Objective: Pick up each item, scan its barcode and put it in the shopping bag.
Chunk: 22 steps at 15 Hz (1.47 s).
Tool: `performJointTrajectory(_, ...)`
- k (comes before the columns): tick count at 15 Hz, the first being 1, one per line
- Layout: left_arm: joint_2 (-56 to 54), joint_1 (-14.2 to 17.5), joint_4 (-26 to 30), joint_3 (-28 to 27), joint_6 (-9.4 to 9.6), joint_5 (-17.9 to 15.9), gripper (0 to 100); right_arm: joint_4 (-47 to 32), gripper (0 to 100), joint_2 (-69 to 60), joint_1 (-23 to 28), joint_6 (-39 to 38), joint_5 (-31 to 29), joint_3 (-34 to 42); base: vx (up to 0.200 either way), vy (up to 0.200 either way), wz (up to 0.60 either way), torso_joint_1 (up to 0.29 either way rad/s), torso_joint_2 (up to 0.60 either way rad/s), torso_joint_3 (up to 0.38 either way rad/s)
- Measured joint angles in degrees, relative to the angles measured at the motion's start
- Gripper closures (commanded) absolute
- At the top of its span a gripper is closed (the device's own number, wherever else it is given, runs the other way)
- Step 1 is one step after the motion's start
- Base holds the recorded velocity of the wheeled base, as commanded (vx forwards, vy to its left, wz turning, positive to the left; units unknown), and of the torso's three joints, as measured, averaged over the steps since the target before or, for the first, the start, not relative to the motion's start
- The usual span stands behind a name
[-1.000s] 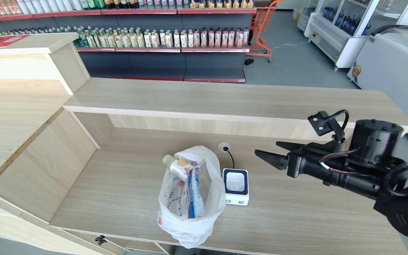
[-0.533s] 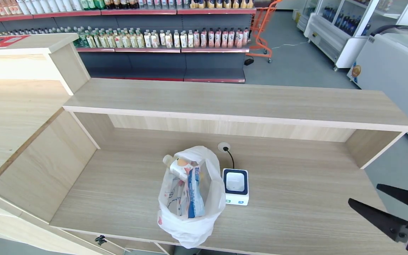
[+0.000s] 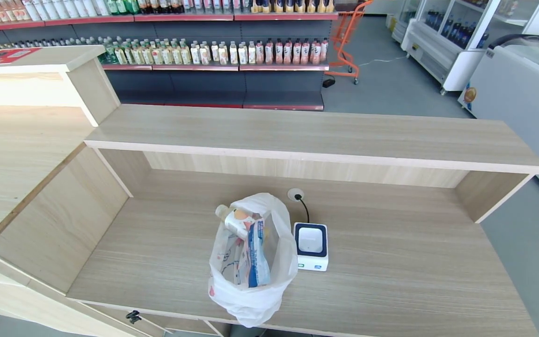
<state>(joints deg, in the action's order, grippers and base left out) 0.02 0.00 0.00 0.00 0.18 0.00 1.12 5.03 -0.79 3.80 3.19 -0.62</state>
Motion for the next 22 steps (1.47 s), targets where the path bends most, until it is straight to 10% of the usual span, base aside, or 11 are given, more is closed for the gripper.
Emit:
performJointTrajectory(4, 0.0, 0.0, 0.0, 0.0, 0.00, 0.0, 0, -0.8, 0, -4.5, 0.5, -2.6, -0.5, 0.6, 0.000, 0.000, 0.00, 0.000, 0.00, 0.000)
performJointTrajectory(5, 0.0, 0.0, 0.0, 0.0, 0.00, 0.0, 0, -1.2, 100, -4.8, 0.5, -1.0, -0.1, 0.6, 0.000, 0.000, 0.00, 0.000, 0.00, 0.000)
performJointTrajectory(22, 0.0, -0.1, 0.0, 0.0, 0.02, 0.0, 0, -1.8, 100, -5.3, 0.7, 0.1, 0.9, 0.4, 0.000, -0.035, 0.00, 0.000, 0.00, 0.001)
